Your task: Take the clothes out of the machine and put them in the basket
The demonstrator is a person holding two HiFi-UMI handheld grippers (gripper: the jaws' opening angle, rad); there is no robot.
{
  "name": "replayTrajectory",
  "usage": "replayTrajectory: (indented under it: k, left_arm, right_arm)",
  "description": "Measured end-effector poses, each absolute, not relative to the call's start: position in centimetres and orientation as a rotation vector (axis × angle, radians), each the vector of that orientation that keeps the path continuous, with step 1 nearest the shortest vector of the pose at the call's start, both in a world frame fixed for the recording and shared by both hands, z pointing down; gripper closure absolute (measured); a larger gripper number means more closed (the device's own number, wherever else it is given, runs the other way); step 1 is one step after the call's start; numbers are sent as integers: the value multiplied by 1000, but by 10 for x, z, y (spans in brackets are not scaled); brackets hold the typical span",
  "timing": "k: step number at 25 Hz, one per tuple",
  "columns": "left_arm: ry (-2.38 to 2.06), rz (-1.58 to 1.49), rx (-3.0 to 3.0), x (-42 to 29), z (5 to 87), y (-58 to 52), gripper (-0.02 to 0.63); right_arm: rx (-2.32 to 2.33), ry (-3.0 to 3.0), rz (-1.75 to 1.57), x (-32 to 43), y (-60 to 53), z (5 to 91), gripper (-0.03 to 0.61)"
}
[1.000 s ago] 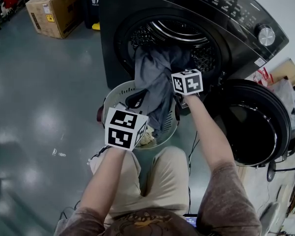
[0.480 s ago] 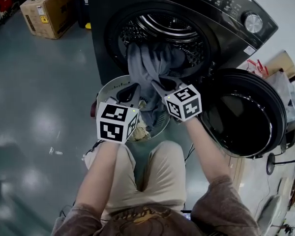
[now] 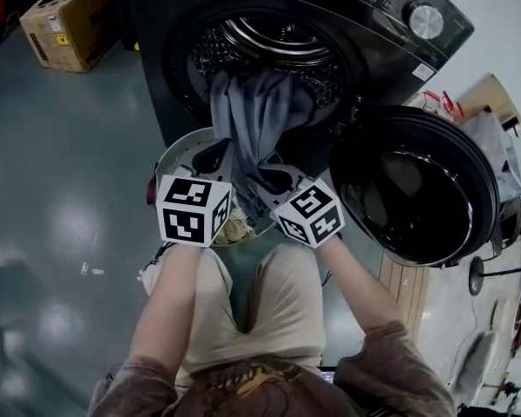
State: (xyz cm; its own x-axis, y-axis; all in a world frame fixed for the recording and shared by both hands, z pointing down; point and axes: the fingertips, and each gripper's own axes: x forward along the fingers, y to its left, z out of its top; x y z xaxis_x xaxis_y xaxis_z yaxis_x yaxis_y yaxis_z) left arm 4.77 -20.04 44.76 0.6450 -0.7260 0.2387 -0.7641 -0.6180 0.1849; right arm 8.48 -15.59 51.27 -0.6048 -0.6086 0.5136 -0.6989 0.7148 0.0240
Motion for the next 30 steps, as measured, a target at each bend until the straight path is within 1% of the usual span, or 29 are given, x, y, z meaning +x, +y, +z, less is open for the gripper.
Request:
replayTrajectory:
  k: [8, 12, 13, 15, 17, 19, 23, 30]
  left_arm:
    - [-1224, 207, 2584, 45, 448, -200, 611]
    - [-1225, 209, 2583, 46, 448, -201, 611]
    - [-1224, 210, 2583, 46, 448, -200, 611]
    - [-1224, 212, 2584, 47, 448, -200, 611]
    - [-1227, 213, 2584, 46, 448, -199, 611]
    - [-1229, 210, 2583, 46, 448, -200, 611]
    - [-1219, 203, 2580, 48, 449, -200, 611]
    - [-1191, 205, 2593, 55, 449, -200, 611]
  right_arm:
    - [844, -2482, 281, 62, -121, 515, 526]
    - [947, -2480, 254, 76, -130, 515, 509]
    - [991, -2471, 236, 81, -134, 513, 485]
    - [1052, -2449, 220, 87, -138, 511, 370]
    - [1100, -2429, 215, 94, -143, 507, 289]
    - [1170, -2414, 202, 105, -153, 501, 265]
    - [1284, -2404, 210, 126, -190, 493, 253]
    - [1431, -2319, 185, 156, -283, 493, 201]
